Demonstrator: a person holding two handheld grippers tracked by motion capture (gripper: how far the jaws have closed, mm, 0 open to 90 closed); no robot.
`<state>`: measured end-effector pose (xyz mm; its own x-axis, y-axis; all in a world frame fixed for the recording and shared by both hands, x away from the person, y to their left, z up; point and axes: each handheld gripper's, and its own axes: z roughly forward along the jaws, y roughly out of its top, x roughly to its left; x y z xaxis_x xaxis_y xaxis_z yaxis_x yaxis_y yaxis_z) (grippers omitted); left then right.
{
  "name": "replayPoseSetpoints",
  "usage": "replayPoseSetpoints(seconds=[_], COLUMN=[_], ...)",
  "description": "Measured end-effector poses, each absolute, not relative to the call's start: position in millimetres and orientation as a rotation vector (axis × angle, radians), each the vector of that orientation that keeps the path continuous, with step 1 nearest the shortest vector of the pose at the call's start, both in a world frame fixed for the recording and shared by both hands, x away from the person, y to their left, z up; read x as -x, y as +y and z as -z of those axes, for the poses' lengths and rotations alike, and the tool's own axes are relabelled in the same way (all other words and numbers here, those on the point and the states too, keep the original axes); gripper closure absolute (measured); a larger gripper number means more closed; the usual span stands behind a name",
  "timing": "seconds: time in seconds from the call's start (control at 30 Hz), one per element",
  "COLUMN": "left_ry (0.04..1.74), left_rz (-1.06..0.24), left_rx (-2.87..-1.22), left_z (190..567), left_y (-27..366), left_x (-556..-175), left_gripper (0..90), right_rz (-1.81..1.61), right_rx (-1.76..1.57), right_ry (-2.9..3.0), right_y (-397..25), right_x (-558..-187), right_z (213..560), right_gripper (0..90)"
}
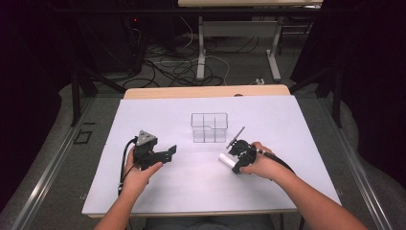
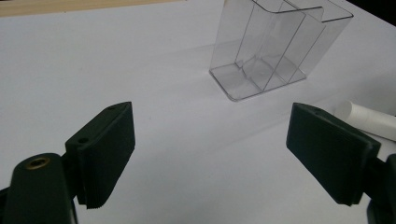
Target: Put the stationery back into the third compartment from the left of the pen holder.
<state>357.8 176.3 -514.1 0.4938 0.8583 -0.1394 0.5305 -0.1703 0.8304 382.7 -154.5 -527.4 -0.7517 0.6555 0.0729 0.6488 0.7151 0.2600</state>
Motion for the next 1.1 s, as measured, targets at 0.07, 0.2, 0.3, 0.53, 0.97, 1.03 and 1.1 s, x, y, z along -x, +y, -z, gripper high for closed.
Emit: replayPoseSetpoints(seconds=[0.07,0.2,0.3,0.53,0.97,1.03,1.1], left_ry=[1.155,1.154,1.15,1.149,1.141,1.156,1.167], left_rz=[-0.466,-0.463,-0.457,-0.459,-0.447,-0.426,-0.413], left_rx=[-1.837,-1.84,-1.85,-1.846,-1.85,-1.828,-1.823], left_z=[515,515,515,516,514,514,513], left_y=[175,174,173,172,172,172,173], left_x=[-358,-358,-357,-357,-358,-358,-358], left_gripper=[15.4,15.4,15.4,15.5,15.7,15.7,15.7], right_rz=[-0.4,-0.425,-0.393,-0.415,-0.577,-0.634,-0.78], right_rx=[-1.101,-1.098,-1.094,-1.109,-1.144,-1.172,-1.163], right_ry=[2.891,2.891,2.907,2.874,2.809,2.801,2.733], right_y=[-154,-155,-156,-157,-163,-164,-164], right_x=[-383,-383,-383,-381,-380,-380,-379], right_z=[526,527,525,526,525,523,528], right_gripper=[69.3,70.3,70.5,70.7,70.7,70.7,70.7])
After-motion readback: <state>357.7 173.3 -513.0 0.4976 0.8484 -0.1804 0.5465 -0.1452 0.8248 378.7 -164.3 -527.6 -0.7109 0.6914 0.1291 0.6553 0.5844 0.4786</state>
